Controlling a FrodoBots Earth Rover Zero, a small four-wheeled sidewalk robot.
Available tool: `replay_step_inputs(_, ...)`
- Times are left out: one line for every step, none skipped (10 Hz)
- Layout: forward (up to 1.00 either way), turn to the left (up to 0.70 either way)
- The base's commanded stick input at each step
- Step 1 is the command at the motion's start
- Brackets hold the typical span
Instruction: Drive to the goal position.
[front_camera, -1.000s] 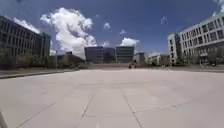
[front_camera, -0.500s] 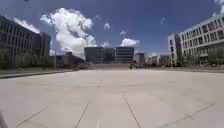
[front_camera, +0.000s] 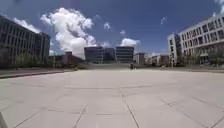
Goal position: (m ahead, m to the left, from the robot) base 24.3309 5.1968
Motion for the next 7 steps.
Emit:
replay_step_inputs(0.70,0.00)
replay_step_inputs(0.70,0.00)
replay_step_inputs(0.70,0.00)
replay_step_inputs(0.70,0.00)
replay_step_inputs(0.70,0.00)
replay_step_inputs(0.70,0.00)
replay_step_inputs(0.70,0.02)
